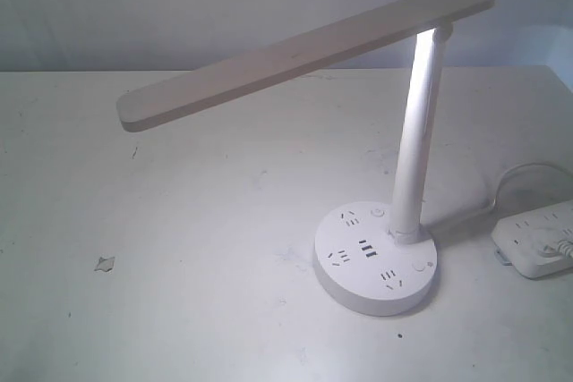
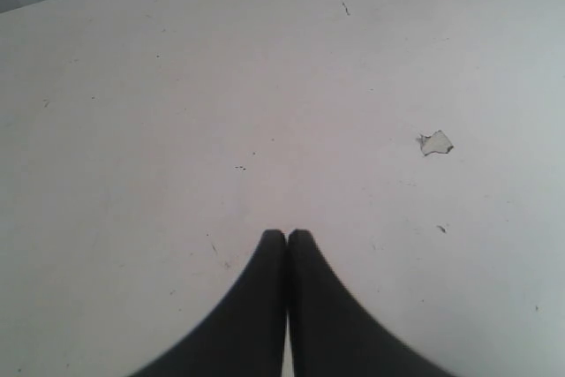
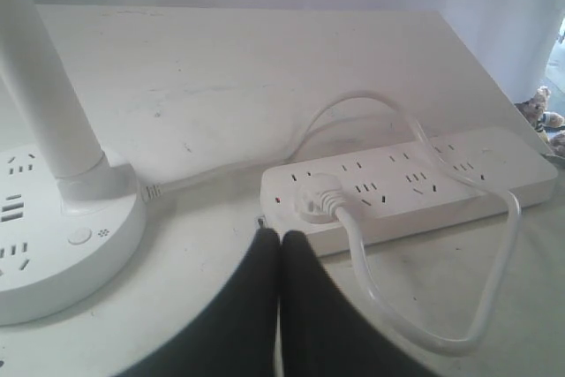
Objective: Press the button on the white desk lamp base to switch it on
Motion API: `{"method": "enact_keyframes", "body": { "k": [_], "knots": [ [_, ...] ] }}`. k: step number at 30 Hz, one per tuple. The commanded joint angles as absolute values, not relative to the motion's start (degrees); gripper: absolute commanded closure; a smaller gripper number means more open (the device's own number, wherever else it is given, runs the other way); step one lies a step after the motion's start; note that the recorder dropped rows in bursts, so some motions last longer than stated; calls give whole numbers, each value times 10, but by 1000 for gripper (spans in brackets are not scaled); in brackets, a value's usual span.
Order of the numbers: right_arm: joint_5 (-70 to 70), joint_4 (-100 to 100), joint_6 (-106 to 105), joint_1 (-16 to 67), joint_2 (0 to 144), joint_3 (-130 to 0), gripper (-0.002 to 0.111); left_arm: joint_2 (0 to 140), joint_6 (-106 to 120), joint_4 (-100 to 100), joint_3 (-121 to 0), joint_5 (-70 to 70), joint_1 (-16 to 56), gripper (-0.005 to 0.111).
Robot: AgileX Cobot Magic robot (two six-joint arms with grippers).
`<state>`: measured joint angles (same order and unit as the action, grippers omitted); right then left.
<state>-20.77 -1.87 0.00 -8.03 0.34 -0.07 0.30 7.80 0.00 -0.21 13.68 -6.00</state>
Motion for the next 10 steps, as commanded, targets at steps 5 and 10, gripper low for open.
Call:
{"method": "enact_keyframes", "body": {
  "k": [5, 10],
  "knots": [
    [-202, -18, -4, -79, 0, 0, 108, 0, 77, -6, 0, 140, -62, 107],
    [-201, -19, 0, -79, 0, 0, 108, 0, 77, -6, 0, 140, -62, 107]
  ]
}}
